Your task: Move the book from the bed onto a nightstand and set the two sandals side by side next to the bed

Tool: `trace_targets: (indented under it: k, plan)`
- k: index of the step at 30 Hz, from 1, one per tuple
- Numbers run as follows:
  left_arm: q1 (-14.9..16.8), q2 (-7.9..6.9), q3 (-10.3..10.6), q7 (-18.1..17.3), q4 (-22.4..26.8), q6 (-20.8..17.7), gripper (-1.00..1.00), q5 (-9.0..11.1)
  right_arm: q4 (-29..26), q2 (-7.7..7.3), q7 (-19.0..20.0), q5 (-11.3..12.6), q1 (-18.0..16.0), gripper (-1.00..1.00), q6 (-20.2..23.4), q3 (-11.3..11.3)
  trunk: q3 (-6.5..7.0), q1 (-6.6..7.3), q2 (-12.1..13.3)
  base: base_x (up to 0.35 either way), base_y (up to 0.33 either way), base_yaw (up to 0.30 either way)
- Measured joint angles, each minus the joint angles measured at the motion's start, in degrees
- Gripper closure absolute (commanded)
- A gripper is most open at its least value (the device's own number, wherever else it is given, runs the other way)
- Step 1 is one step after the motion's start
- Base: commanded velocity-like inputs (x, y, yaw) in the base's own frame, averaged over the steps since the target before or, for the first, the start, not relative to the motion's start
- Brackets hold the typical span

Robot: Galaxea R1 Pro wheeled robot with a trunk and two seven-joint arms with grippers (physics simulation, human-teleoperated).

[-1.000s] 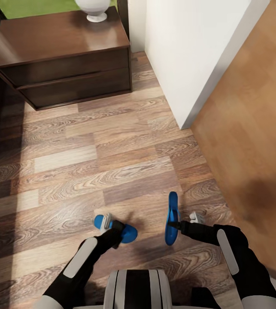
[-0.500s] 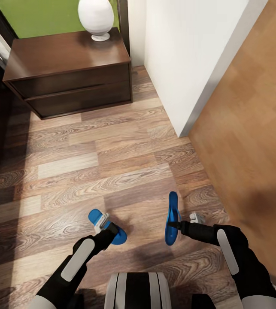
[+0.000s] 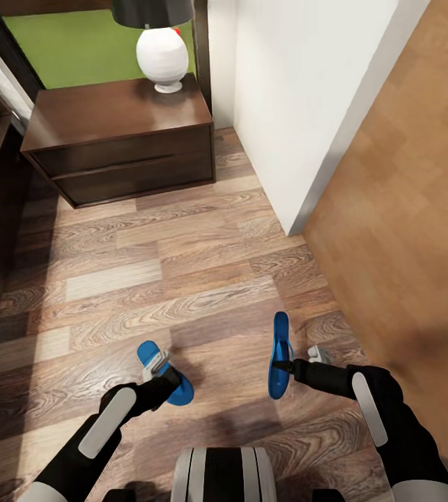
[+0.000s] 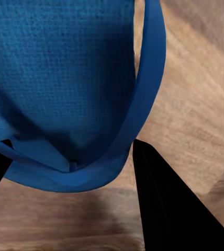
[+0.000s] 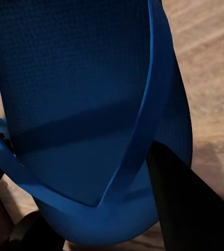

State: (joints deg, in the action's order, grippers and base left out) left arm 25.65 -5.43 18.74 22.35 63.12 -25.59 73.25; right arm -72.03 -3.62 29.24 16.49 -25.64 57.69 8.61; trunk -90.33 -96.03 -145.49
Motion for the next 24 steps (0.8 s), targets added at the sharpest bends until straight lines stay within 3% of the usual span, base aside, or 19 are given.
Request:
trace_targets:
  k: [2,5,7,9,10,13,17,20,24]
  plan:
    - [0.0,-0.65,0.0,-0.1,2.7,-4.4,1.00,-0.3,0.1,0.00,0.0,-0.1,0.0,1.00,0.0,0.0,0.44,0.05,0.0,0.000,0.000,0.000]
    - [0.0,-4.53,0.1,-0.6,5.7,-9.5,1.00,-2.5,0.1,0.00,0.0,-0.2,0.0,1.00,0.0,0.0,1.11,0.13,0.1,0.000,0.000,0.000]
    - [0.0,-6.26,0.0,-2.1,6.0,-10.1,1.00,-2.3,0.2,0.00,0.0,-0.1,0.0,1.00,0.0,0.0,1.55,0.18,0.1,0.000,0.000,0.000]
    - [0.0,-9.59,-0.1,-7.9,5.2,-10.5,1.00,-2.9,0.3,0.00,0.1,-0.2,0.1,1.00,0.0,0.1,1.99,0.23,0.1,0.000,0.000,0.000]
    - [0.0,-10.42,-0.1,-9.9,4.1,-10.6,1.00,-2.8,0.4,-0.02,0.1,-0.1,0.1,1.00,0.0,0.1,2.21,0.25,0.1,0.000,0.000,0.000]
    - [0.0,-11.96,-0.4,-13.6,-0.1,-10.7,1.00,-3.1,0.6,-0.14,0.1,0.0,0.3,1.00,-0.1,0.2,2.88,0.33,0.2,0.000,0.000,0.000]
    - [0.0,-14.64,-0.3,-14.5,-2.0,-10.7,1.00,-2.8,0.9,-0.25,0.1,0.1,0.4,1.00,-0.3,0.3,3.77,0.44,0.2,0.000,0.000,0.000]
    - [-0.1,-16.83,-1.4,-14.4,-6.6,-10.5,1.00,-3.5,1.6,-0.88,0.0,-0.2,0.6,1.00,-0.5,0.3,4.43,0.51,0.3,0.000,0.000,0.000]
    - [-0.1,-17.43,-1.8,-14.4,-9.7,-10.4,1.00,-3.6,6.0,-3.19,0.0,-0.1,0.6,1.00,-0.7,0.2,5.32,0.61,0.3,0.000,0.000,0.000]
